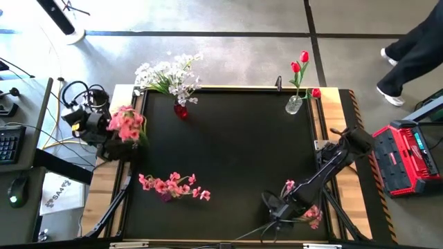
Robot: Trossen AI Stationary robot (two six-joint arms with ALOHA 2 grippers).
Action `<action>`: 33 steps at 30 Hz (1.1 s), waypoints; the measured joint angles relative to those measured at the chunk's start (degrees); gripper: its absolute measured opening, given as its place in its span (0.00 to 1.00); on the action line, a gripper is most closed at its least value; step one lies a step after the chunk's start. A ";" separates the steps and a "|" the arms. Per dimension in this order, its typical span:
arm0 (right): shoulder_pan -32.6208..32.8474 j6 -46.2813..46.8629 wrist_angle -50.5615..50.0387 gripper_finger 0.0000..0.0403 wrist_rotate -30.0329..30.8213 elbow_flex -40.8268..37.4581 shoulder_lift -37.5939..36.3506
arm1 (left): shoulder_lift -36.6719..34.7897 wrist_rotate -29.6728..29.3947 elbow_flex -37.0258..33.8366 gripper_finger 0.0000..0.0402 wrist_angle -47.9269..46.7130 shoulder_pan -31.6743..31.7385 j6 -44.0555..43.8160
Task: Sort flowers into vase by color
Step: Put the top pink flowers into the violet vase
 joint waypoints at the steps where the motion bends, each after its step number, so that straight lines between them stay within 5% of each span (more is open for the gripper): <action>1: 0.23 -1.26 -0.04 0.42 0.38 0.00 0.21 | 0.01 0.00 0.20 0.80 -0.63 0.00 -0.98; 12: 0.93 -2.74 -2.21 0.35 7.81 0.00 0.33 | 4.65 0.22 0.23 0.80 -3.44 0.01 -10.46; 23: -1.06 2.86 -0.98 0.13 9.91 0.00 0.30 | 4.71 -2.86 0.23 0.79 0.40 0.01 -9.61; 33: -4.71 5.74 -3.45 0.12 26.17 8.96 0.11 | 4.69 -6.34 0.23 0.55 0.76 0.01 -7.67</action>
